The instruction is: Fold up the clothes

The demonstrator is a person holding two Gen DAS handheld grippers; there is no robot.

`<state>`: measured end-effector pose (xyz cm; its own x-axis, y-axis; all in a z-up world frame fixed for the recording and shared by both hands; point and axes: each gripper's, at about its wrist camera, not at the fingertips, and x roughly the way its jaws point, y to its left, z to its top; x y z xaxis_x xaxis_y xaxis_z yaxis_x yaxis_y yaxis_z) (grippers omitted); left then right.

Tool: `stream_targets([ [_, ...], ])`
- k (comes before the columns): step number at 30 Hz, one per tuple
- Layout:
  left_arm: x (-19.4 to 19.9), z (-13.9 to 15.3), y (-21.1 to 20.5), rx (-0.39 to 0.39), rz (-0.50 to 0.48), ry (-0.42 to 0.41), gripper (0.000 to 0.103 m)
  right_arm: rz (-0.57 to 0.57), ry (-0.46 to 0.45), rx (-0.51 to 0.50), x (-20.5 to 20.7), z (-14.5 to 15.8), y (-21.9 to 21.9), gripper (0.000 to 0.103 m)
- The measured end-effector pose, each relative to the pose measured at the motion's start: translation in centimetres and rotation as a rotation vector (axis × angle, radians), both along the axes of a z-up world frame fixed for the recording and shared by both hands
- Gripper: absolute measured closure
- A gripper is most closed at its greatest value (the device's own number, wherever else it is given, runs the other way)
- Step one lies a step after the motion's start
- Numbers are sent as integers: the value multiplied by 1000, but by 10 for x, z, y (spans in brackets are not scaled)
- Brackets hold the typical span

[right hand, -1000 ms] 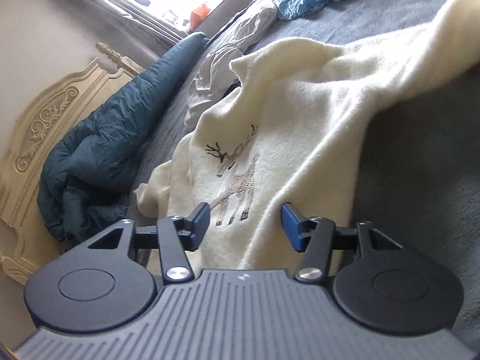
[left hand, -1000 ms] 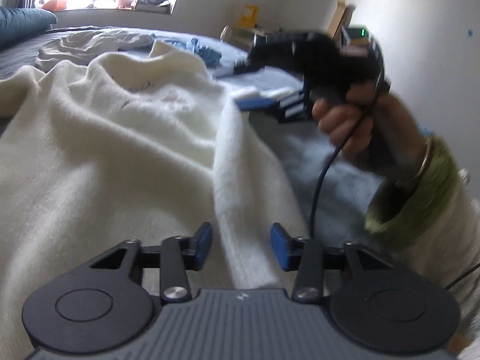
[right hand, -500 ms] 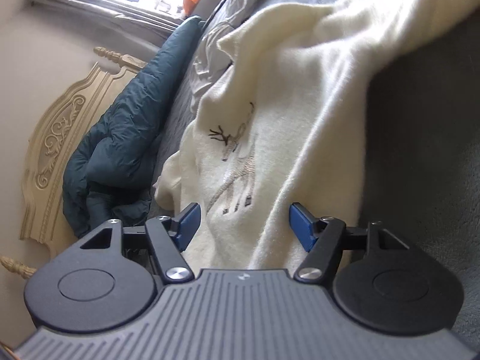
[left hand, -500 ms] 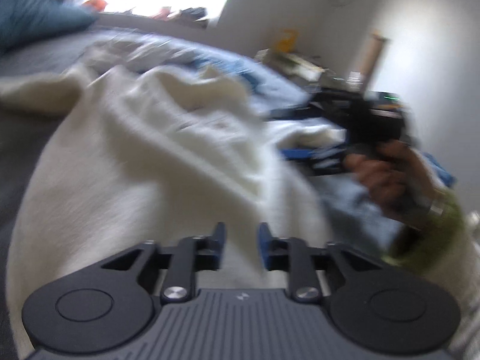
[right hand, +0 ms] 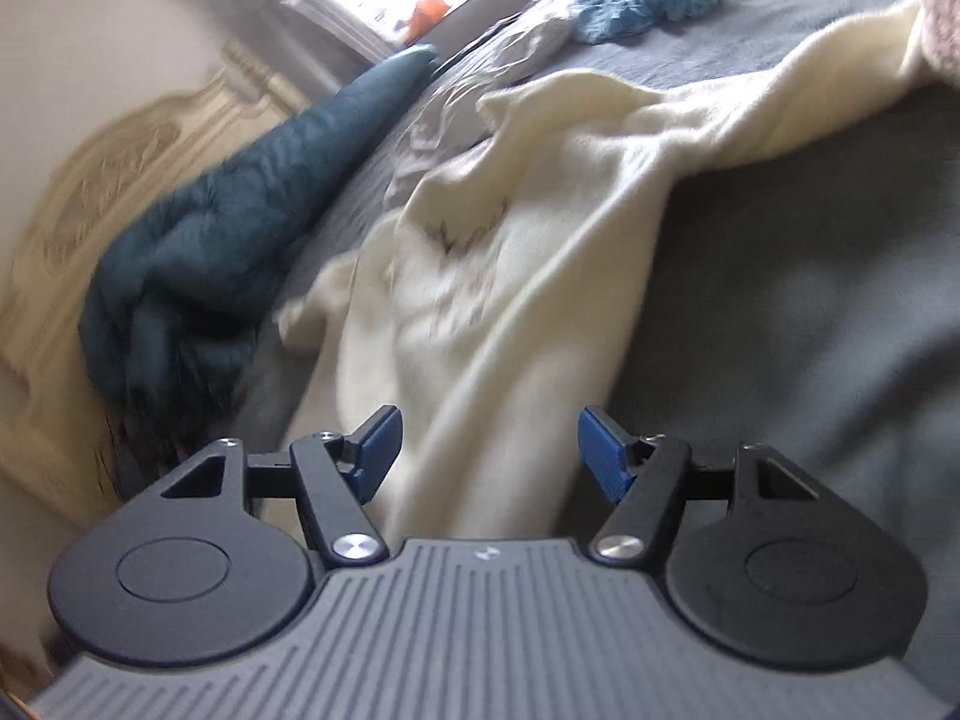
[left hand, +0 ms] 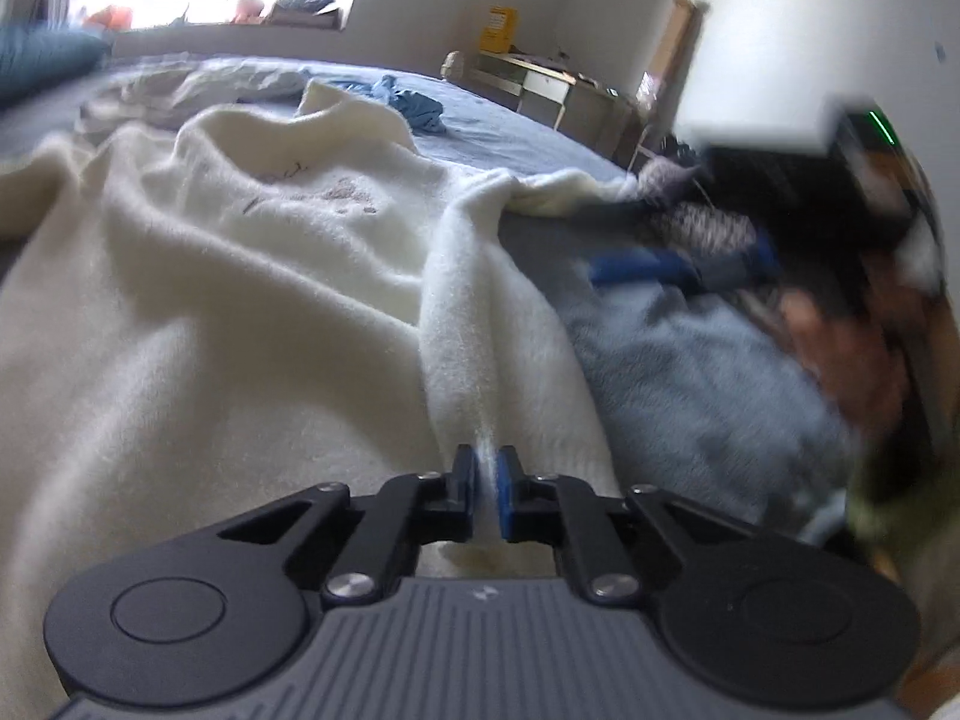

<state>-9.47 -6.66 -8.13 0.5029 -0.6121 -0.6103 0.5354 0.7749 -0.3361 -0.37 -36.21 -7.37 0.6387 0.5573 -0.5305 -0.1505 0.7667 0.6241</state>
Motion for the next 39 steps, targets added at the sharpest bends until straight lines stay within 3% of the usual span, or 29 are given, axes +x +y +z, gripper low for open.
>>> stream_targets([
  [5,13,0,30,-241,43,159,97,49,4,25,-31,-14,21,48],
  [9,24,-9,50,-461,56,283,98,27,85,176,-22,-32,21,48],
  [14,28,-20,64,-598,46,341,98,6,142,320,-12,-41,15,48],
  [21,34,-32,65,-644,24,356,98,25,135,298,-5,-30,26,52],
  [29,37,-45,71,-652,32,372,98,56,148,249,8,-34,43,89],
  [35,36,-46,74,-667,16,373,97,57,78,182,-4,-22,45,96],
  [39,35,-39,66,-677,-32,372,93,47,-9,80,-25,2,35,96],
])
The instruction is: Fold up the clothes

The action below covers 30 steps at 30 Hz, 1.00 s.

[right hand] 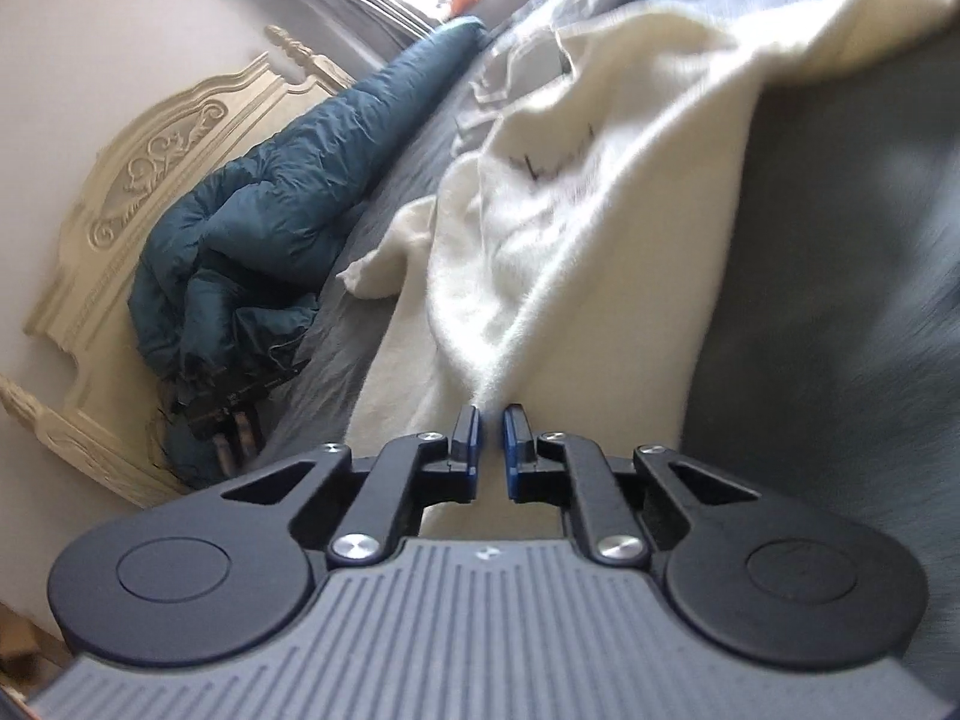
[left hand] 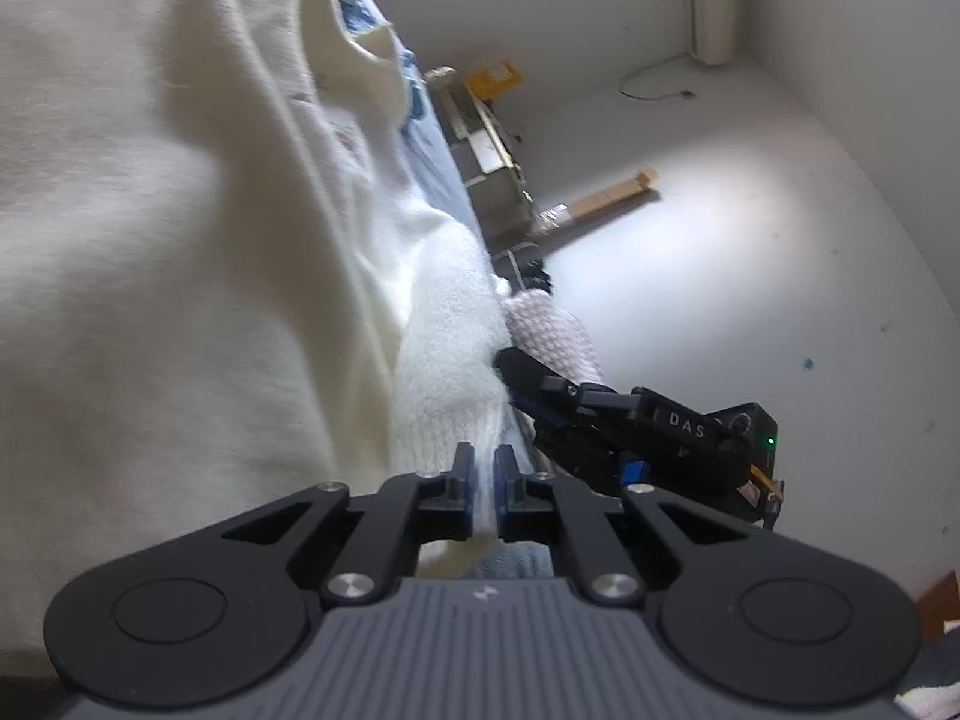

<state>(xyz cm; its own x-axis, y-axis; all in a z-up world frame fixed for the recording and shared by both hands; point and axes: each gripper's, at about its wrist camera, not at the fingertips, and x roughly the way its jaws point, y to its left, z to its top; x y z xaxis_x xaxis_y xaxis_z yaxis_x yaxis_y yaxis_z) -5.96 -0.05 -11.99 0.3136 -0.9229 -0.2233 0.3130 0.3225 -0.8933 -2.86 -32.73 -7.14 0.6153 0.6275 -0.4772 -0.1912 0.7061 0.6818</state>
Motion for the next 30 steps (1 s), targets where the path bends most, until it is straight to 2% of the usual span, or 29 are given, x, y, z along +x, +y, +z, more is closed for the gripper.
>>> stream_targets([
  [3,-1,10,-12,25,-23,-40,82,-26,-51,-78,-20,15,-14,97],
  [6,-9,19,-26,112,-43,-111,74,-67,-68,-169,-39,21,-35,98],
  [9,-15,21,-45,239,-74,-167,72,-100,-53,-314,-52,10,-48,99],
  [13,-24,21,-78,441,-114,-244,65,-133,12,-515,-50,-29,-47,103],
  [14,-24,21,-87,471,-124,-253,64,-144,29,-510,-49,-37,-49,103],
  [18,-21,20,-114,538,-134,-271,59,-189,50,-314,-58,-46,-79,103],
  [23,-20,18,-136,604,-113,-300,60,-230,58,-149,-75,-53,-101,101],
  [25,-23,17,-145,658,-105,-336,66,-239,63,-118,-79,-55,-101,101],
  [27,-32,16,-150,724,-96,-378,90,-250,64,-95,-83,-58,-101,100],
  [29,-34,15,-152,754,-89,-402,96,-254,61,-67,-87,-60,-103,100],
  [30,-34,16,-150,753,-79,-397,103,-254,59,-53,-89,-61,-104,100],
])
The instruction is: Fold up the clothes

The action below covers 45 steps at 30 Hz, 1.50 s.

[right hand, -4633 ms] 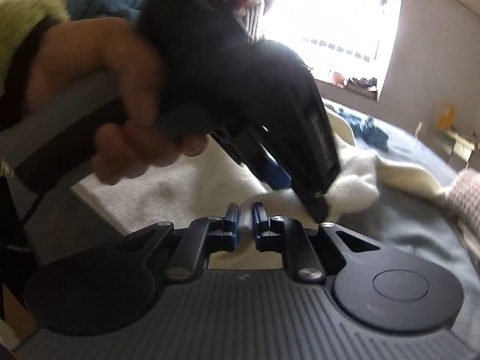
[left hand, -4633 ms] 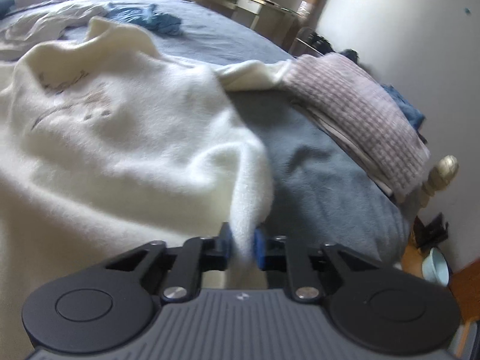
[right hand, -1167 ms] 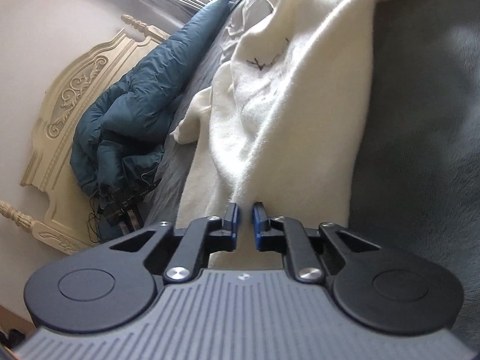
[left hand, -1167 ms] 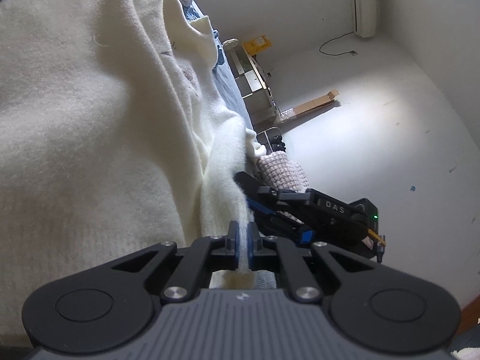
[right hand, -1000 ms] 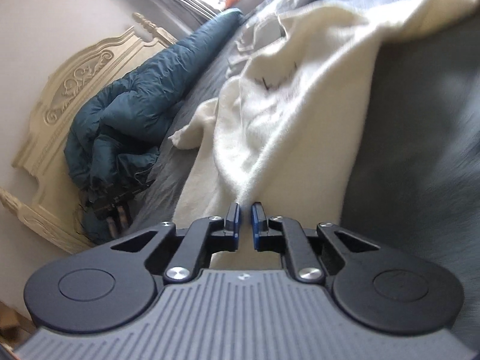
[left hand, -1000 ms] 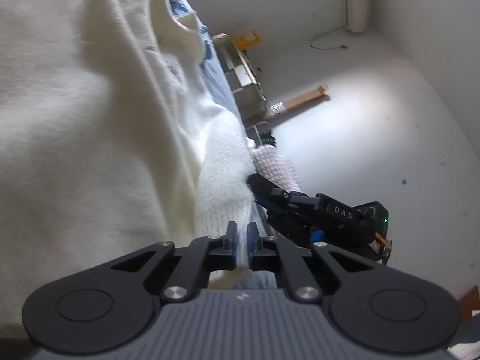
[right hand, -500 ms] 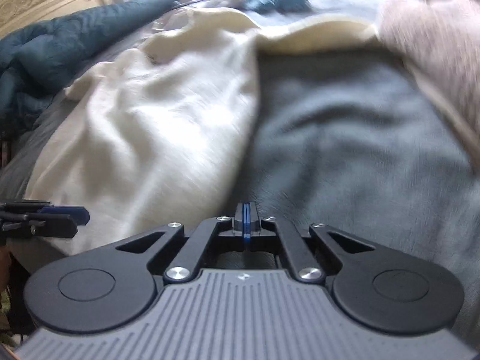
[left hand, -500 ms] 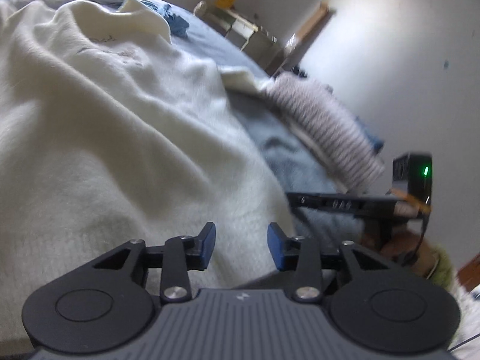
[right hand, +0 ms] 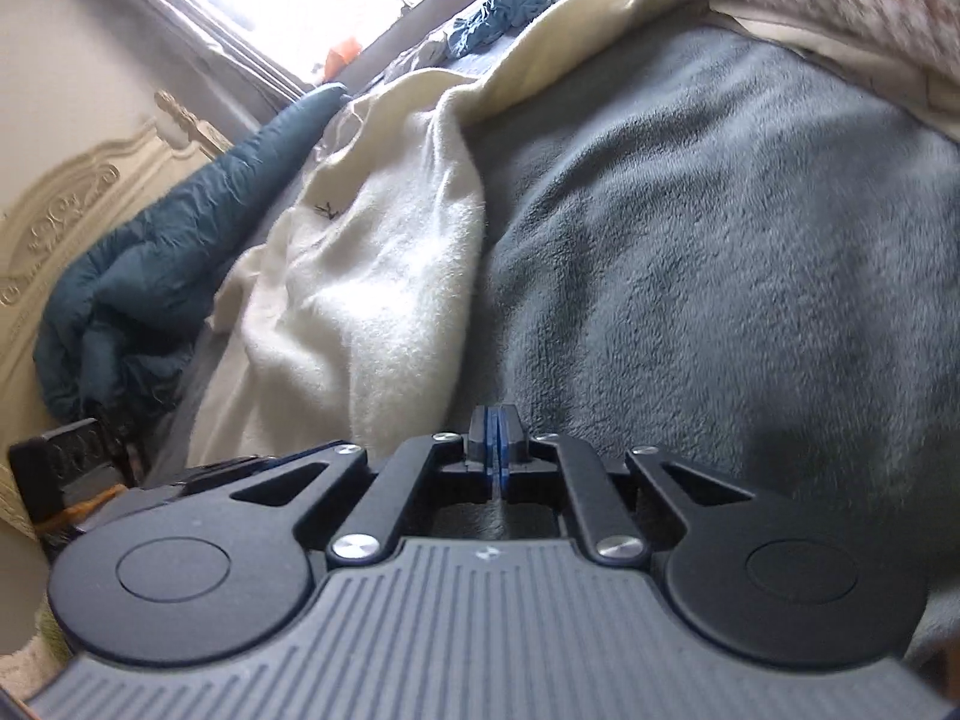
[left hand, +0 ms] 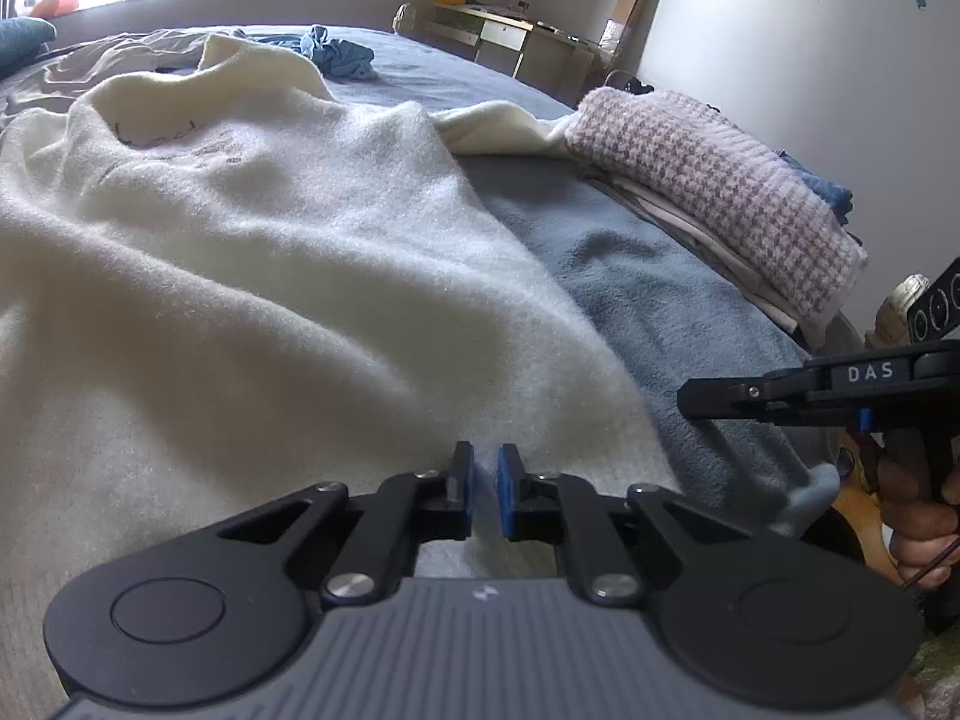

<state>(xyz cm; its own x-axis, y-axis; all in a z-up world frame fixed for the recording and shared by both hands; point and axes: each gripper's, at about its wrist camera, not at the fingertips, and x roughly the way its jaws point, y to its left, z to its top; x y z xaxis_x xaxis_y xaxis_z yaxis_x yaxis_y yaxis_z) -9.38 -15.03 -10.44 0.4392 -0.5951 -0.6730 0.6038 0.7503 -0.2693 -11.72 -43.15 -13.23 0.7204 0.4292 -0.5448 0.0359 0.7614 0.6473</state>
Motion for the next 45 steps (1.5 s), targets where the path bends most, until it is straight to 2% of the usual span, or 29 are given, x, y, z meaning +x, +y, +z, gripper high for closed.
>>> stream_targets([
  [4,-3,4,14,-6,25,19,103,1,7,34,0,-2,0,99],
  [6,-11,10,30,7,31,6,100,18,20,56,0,-4,2,97],
  [7,-16,14,40,13,37,-2,98,23,27,68,0,-4,3,93],
  [9,-26,20,69,16,86,-10,81,33,31,84,-1,-5,7,77],
  [10,-31,24,85,16,121,-17,80,37,33,94,-1,-5,9,66],
  [11,-36,27,102,22,168,-28,77,43,34,104,0,-5,11,59],
  [12,-41,31,119,27,215,-39,70,47,35,110,1,-5,13,58],
  [14,-51,38,148,45,294,-77,64,52,46,106,4,-4,18,55],
  [19,-61,46,199,77,437,-152,56,69,76,74,7,3,29,54],
  [22,-54,40,220,64,511,-129,56,71,95,41,6,8,36,54],
  [25,-40,25,237,54,563,-50,61,66,115,19,6,10,40,54],
  [27,-34,16,246,25,574,-3,62,61,128,8,7,11,42,54],
  [30,-35,11,250,-4,569,2,63,70,144,-7,8,12,45,53],
  [32,-36,10,248,1,558,-6,68,93,151,-32,11,14,53,53],
  [35,-39,10,241,43,519,-40,83,138,159,-81,13,17,66,53],
  [37,-41,11,235,79,487,-68,86,175,155,-129,15,18,77,55],
  [39,-42,11,234,85,474,-74,87,192,148,-185,17,18,85,57],
  [41,-40,9,244,26,494,-32,87,186,149,-195,15,19,84,65],
  [43,-37,6,254,-32,517,25,81,181,151,-203,13,20,82,70],
  [45,-34,3,261,-68,522,63,76,178,161,-174,13,18,80,70],
])
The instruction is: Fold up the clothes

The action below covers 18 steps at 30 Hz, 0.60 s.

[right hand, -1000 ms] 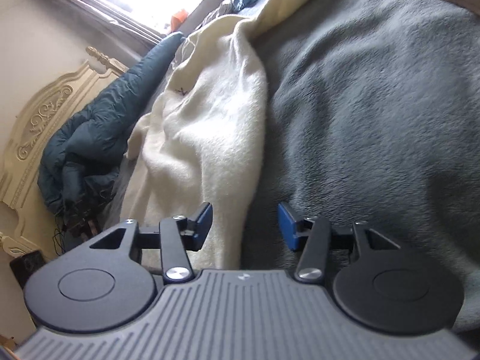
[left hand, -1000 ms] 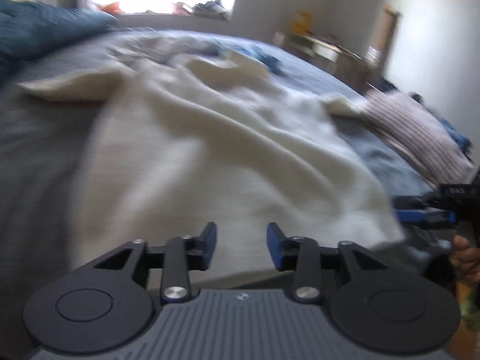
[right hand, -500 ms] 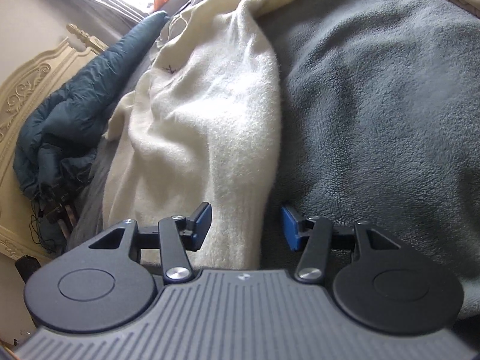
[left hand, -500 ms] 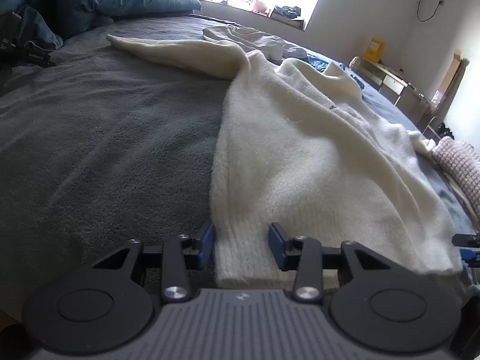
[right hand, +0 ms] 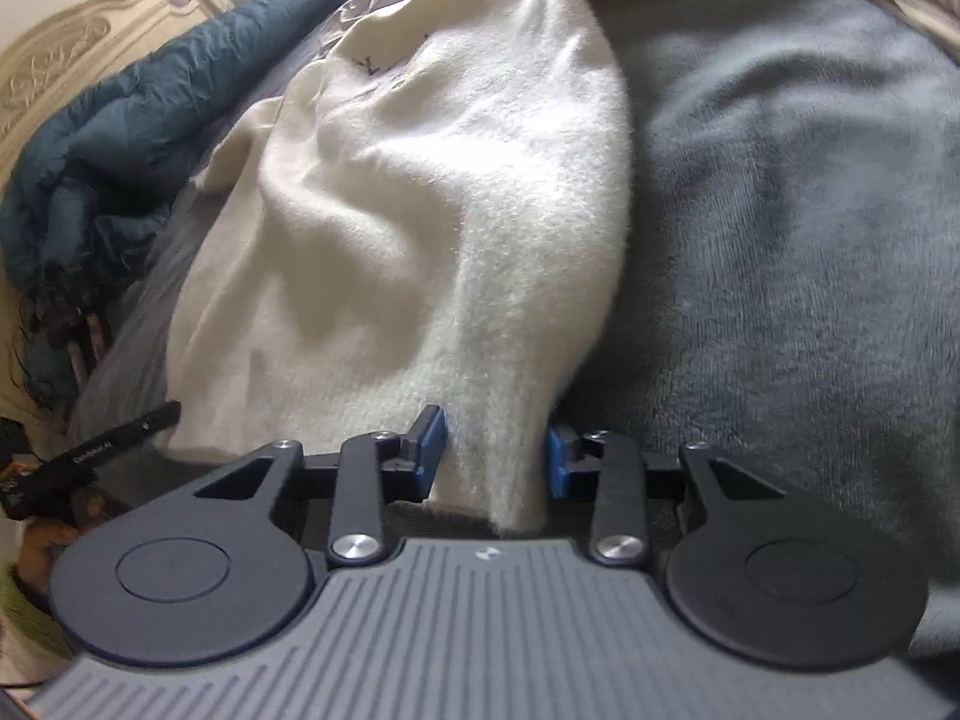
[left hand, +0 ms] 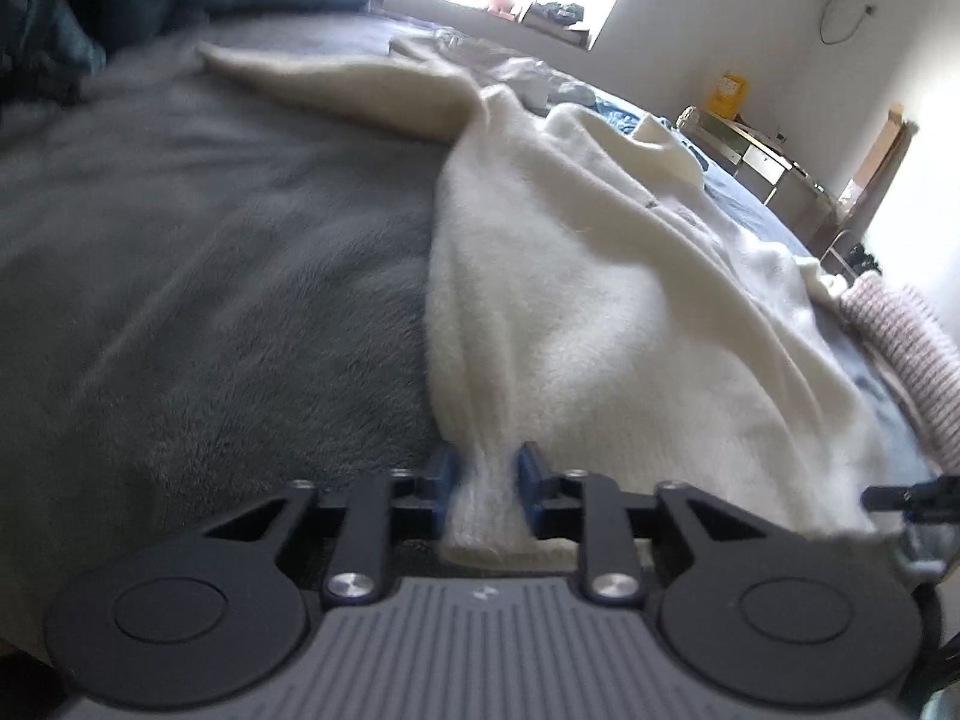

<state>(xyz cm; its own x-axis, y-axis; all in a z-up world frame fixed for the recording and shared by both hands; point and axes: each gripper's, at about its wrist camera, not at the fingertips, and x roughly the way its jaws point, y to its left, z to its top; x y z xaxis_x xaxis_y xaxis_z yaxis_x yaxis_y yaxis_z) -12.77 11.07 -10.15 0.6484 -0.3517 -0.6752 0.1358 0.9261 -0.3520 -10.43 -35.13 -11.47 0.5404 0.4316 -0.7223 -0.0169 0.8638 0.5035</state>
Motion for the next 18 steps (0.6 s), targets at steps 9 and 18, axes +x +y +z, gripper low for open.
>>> stream_targets([
  [9,21,-7,43,-449,46,96,93,-11,-37,194,9,8,-10,94],
  [18,27,145,93,-765,-11,-279,94,0,-563,330,21,191,-40,96],
])
